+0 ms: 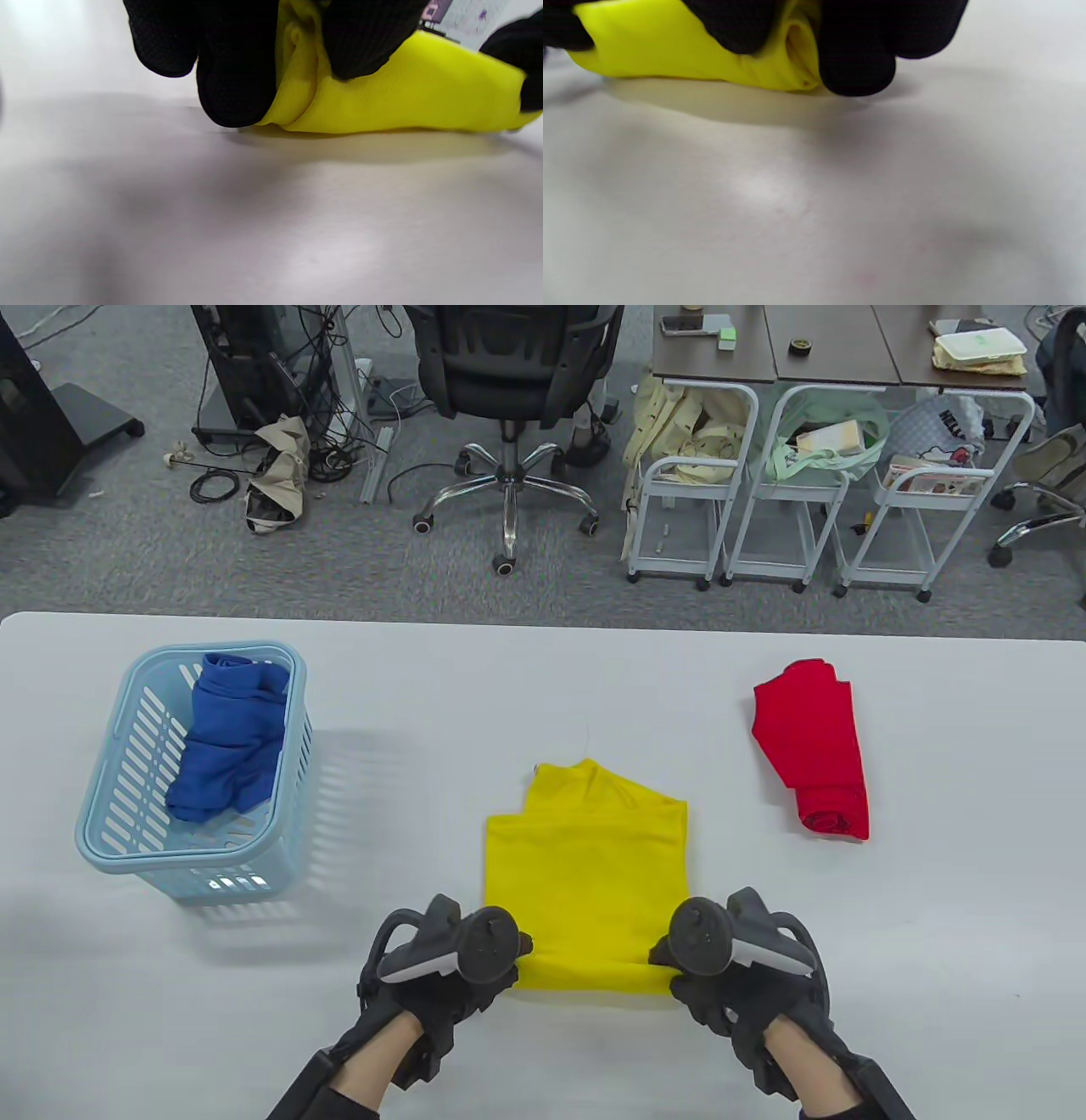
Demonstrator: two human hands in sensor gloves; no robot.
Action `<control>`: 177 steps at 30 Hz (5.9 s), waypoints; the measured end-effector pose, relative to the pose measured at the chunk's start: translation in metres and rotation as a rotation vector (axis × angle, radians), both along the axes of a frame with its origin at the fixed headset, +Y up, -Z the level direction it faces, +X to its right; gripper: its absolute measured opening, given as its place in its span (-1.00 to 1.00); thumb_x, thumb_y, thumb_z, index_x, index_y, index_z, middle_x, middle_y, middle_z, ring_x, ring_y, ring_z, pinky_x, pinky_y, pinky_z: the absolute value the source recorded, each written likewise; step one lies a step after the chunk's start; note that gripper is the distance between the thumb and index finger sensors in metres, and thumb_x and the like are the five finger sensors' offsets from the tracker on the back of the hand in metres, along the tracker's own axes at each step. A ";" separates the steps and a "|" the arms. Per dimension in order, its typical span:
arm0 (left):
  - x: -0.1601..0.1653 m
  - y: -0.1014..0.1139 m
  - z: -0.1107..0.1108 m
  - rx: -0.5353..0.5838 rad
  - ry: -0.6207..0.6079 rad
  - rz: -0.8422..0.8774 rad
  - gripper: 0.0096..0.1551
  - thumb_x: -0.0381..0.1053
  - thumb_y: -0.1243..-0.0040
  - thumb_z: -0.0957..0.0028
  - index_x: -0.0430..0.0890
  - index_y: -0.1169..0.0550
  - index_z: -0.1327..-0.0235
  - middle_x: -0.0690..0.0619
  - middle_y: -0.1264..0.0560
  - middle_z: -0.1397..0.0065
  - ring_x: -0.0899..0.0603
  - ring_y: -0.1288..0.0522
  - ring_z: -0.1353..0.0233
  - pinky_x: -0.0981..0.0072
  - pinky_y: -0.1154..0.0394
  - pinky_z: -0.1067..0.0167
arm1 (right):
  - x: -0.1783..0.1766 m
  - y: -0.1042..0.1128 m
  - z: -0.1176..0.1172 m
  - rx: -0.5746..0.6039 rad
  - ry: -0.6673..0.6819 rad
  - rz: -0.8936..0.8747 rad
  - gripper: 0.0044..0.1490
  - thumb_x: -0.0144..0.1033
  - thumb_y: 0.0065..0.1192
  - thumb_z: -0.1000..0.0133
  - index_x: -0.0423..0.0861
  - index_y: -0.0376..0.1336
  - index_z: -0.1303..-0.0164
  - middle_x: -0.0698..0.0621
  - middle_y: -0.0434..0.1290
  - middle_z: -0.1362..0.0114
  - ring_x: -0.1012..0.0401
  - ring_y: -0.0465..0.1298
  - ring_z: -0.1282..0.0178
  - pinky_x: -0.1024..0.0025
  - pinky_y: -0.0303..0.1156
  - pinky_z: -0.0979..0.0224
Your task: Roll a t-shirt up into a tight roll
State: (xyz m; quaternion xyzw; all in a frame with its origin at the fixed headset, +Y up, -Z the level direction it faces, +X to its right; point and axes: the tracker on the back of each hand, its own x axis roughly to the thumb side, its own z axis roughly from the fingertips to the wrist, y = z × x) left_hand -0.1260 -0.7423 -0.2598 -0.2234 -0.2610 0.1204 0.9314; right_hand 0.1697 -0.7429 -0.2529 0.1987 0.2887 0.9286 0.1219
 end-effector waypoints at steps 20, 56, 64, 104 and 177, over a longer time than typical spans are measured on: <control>0.041 -0.010 0.022 0.217 -0.179 -0.294 -0.26 0.26 -0.13 -0.13 0.19 -0.26 -0.61 -0.04 -0.30 -0.63 -0.16 -0.41 -0.45 -0.18 -0.30 -0.49 | 0.005 0.003 -0.003 0.188 -0.211 0.336 -0.14 0.16 0.07 -0.19 -0.10 0.01 -0.56 -0.10 0.32 -0.43 0.12 0.55 -0.16 0.07 0.41 -0.29; -0.001 0.010 0.005 0.346 0.042 -0.301 -0.39 0.20 -0.03 -0.21 0.06 -0.42 -0.52 0.05 -0.56 -0.41 -0.15 -0.58 -0.34 -0.19 -0.36 -0.46 | -0.005 -0.008 -0.001 0.031 -0.048 0.077 -0.25 -0.03 -0.12 -0.26 -0.11 -0.03 -0.62 -0.05 0.33 -0.42 0.10 0.55 -0.20 0.13 0.44 -0.24; 0.041 -0.006 0.025 0.259 -0.184 -0.324 -0.23 0.28 -0.13 -0.12 0.13 -0.29 -0.62 -0.02 -0.39 -0.58 -0.18 -0.48 -0.44 -0.20 -0.31 -0.49 | -0.001 0.002 0.000 0.145 -0.160 0.197 -0.23 0.09 -0.04 -0.25 -0.08 0.06 -0.60 -0.06 0.39 -0.40 0.11 0.58 -0.17 0.15 0.46 -0.21; 0.023 0.003 0.019 0.235 -0.128 -0.034 -0.30 0.27 -0.13 -0.13 0.12 -0.40 -0.56 -0.03 -0.50 -0.57 -0.21 -0.55 -0.43 -0.19 -0.36 -0.47 | -0.001 -0.005 -0.001 0.018 -0.045 0.028 -0.26 0.02 -0.08 -0.25 -0.01 0.00 -0.63 -0.06 0.31 -0.48 0.05 0.49 -0.28 0.08 0.40 -0.31; 0.016 0.001 0.007 0.401 0.043 -0.355 -0.37 0.18 0.10 -0.25 0.09 -0.33 -0.61 -0.04 -0.46 -0.57 -0.18 -0.53 -0.43 -0.20 -0.34 -0.47 | -0.005 -0.006 -0.007 0.133 -0.200 0.180 -0.24 0.18 -0.25 -0.28 -0.03 0.03 -0.59 -0.16 0.21 -0.54 0.06 0.50 -0.25 0.19 0.43 -0.25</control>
